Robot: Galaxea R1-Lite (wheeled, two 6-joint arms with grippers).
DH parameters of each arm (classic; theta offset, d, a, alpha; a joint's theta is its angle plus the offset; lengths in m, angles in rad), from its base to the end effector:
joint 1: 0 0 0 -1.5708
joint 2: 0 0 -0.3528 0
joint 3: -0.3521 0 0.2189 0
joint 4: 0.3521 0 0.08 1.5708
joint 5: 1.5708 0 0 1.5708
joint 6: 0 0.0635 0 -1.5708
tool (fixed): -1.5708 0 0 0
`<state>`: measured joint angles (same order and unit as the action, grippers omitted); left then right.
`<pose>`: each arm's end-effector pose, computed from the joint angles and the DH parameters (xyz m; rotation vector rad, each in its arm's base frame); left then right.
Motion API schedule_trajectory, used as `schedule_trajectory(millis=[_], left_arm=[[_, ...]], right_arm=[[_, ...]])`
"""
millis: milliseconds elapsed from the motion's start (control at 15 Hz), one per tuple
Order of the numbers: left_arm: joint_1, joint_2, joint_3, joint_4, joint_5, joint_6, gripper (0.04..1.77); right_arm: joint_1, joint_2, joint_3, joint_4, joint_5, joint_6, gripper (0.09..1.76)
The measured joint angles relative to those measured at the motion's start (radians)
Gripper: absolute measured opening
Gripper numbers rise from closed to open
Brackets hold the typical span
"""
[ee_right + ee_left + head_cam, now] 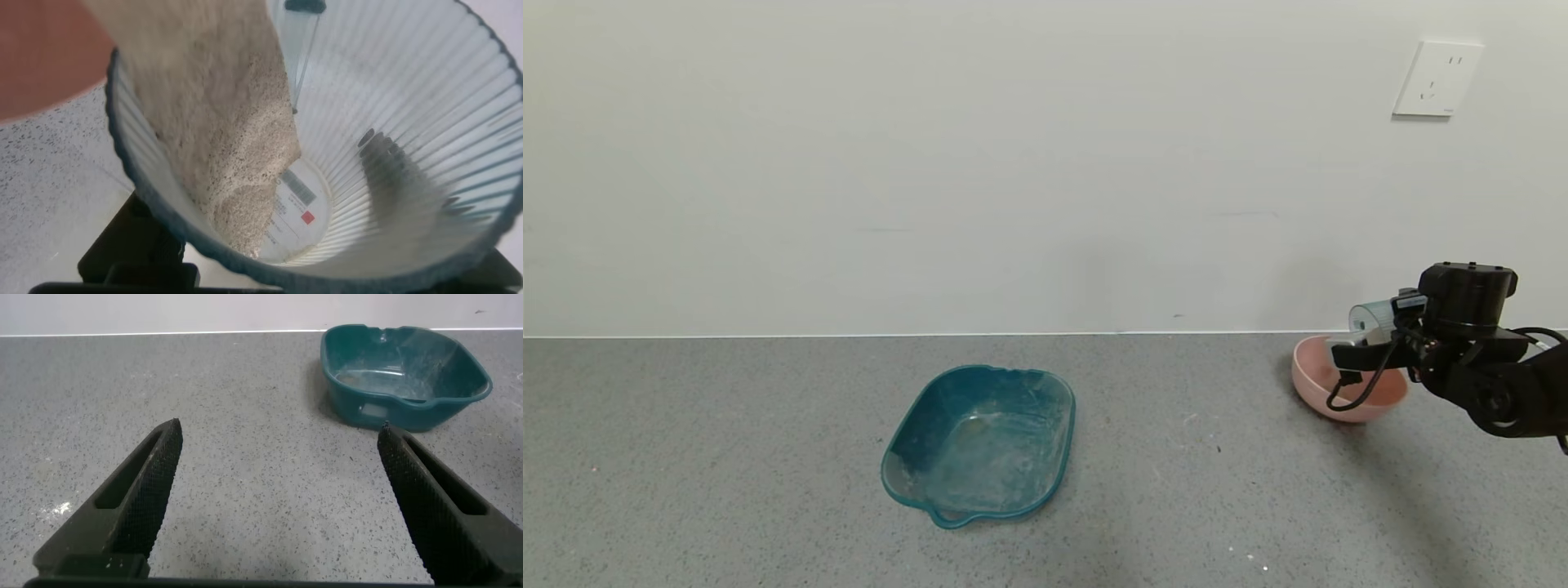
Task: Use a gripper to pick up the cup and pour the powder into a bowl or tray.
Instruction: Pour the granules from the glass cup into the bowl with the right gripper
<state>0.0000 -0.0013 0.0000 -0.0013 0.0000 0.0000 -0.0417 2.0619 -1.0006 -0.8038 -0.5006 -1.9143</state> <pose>-0.0039 0.0000 0.0757 0.0000 -0.0026 0.0000 0.4621 -0.0498 0.1340 -1.9080 0.6914 -0.1213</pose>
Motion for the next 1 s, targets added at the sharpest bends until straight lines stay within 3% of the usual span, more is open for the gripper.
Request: schedule_trajectory(millis=[733,1000], left_arm=[[0.000,0.000,0.000,0.000,0.000,0.000,1.72],[0.000,0.000,0.000,0.000,0.000,0.000,1.72]], right_arm=[[-0.049,-0.031,0.039,-0.028,0.018,0.029,1.35],[-0.070,-0.059,0.085,-0.035,0.028,0.140,1.35]])
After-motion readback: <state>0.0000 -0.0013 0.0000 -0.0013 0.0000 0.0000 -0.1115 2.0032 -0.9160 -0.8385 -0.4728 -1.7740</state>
